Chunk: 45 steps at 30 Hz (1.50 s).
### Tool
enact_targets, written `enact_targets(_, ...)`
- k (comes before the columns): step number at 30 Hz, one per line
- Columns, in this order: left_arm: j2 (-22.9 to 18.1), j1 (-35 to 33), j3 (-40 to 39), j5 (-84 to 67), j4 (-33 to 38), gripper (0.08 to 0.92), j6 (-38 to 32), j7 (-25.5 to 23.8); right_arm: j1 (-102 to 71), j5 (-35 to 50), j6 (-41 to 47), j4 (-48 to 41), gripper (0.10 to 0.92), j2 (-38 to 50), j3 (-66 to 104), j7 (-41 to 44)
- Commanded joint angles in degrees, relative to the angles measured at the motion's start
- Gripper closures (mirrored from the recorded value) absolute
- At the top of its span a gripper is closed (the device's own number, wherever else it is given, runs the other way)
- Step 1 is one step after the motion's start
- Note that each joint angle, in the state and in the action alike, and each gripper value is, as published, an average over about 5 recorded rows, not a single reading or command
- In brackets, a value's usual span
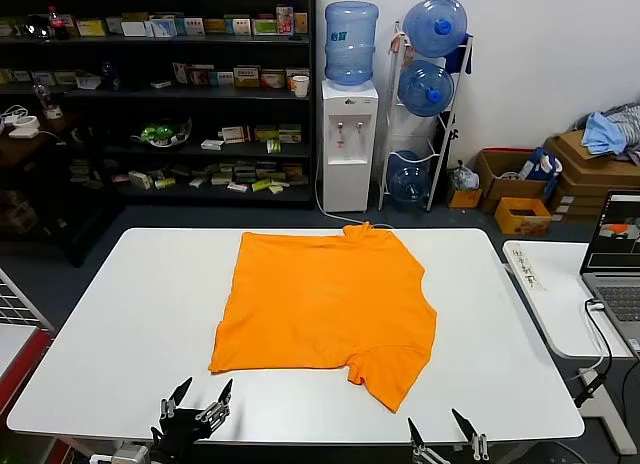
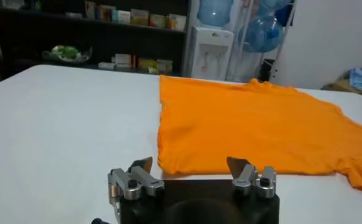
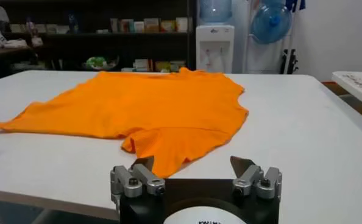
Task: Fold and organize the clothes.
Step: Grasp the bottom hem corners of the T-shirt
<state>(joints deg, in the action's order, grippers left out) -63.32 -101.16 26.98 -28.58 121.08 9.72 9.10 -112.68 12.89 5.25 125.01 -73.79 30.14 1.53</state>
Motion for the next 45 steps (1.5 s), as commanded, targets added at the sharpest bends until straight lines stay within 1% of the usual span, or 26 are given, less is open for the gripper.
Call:
enact_targets(1,1.3,1.4,0.0,-3.2,-0.6,0.177,1.6,0.2,1.3,0.5,2.0,0.1,0.203,0.0,-0.4,-0.8)
enact_targets(11,5.0,10.1,-0.7,-11.1,-6.4,0.177,7.4,-0.5,10.7,1.8,11.3,-2.2,0.203,0.1,-6.2,-5.5)
enact_targets(19,4.7,16.0,-1.5,-11.3,-10.3,0.177,7.8,-1.6,17.7,0.7,12.8,-6.8,0.203,-0.8,-8.8,-6.6)
enact_targets(24,4.3,16.9,-2.0,-10.9,-11.2,0.177,7.9,-1.6,20.2,0.8,13.9,-8.9,0.203,-1.3,-9.9,-7.1)
enact_targets(36,3.8,16.2,-2.3,-8.5,-12.3,0.177,7.8,-1.9,22.2,2.2,15.1,-12.0,0.205,-1.6,-10.9,-7.2)
enact_targets(39,3.5,16.0,-2.5,-7.6,-12.5,0.183,7.7,-1.9,22.6,2.4,15.1,-12.9,0.246,-1.7,-11.0,-7.0)
enact_targets(41,3.4,15.8,-2.5,-7.1,-12.6,0.203,7.5,-1.9,22.6,2.3,15.1,-13.1,0.303,-1.7,-11.0,-7.0)
enact_targets(45,3.3,15.4,-2.5,-6.5,-12.6,0.308,7.1,-2.0,21.8,2.0,14.9,-12.5,0.416,-1.4,-10.7,-6.9)
